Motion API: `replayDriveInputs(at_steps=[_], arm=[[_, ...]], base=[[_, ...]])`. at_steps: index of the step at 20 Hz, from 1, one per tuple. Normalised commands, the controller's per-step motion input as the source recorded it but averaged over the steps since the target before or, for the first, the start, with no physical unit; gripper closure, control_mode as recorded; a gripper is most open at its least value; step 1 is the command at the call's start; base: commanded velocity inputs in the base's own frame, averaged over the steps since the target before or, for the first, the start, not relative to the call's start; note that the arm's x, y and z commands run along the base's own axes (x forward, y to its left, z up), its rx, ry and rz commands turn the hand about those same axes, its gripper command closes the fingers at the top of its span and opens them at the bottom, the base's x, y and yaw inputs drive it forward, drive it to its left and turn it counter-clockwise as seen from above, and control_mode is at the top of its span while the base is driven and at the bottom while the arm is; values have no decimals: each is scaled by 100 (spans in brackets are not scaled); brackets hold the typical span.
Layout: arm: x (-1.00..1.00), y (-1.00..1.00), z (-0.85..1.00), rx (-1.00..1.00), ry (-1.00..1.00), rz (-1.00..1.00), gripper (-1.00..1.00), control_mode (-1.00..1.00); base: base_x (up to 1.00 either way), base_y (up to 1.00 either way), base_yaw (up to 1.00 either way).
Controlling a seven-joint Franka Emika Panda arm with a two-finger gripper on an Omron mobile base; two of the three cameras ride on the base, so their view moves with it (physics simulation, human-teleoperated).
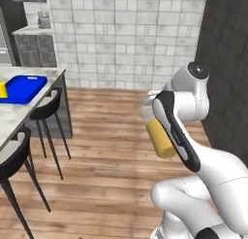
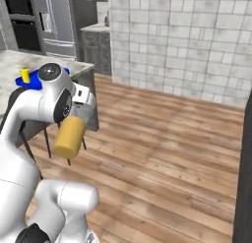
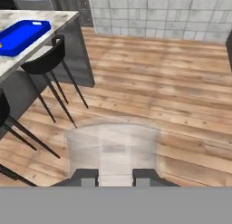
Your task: There is a tray on the dining counter. Grab the cup, mug, and pitcher and place them on the tray. The pitcher may be placed next to the tray if it cannot fit the tray.
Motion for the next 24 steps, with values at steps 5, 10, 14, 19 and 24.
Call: replayDriveInputs(at_steps=[5,10,14,19,24], arm=[[0,0,0,0,0,0,100,100],[0,0,0,0,0,0,100,100],[0,0,0,0,0,0,100,100],[0,0,0,0,0,0,100,100],[0,0,0,0,0,0,100,100]], base=[[99,-75,43],[89,-78,43],[73,-77,44],[63,-75,46],[45,-76,45]])
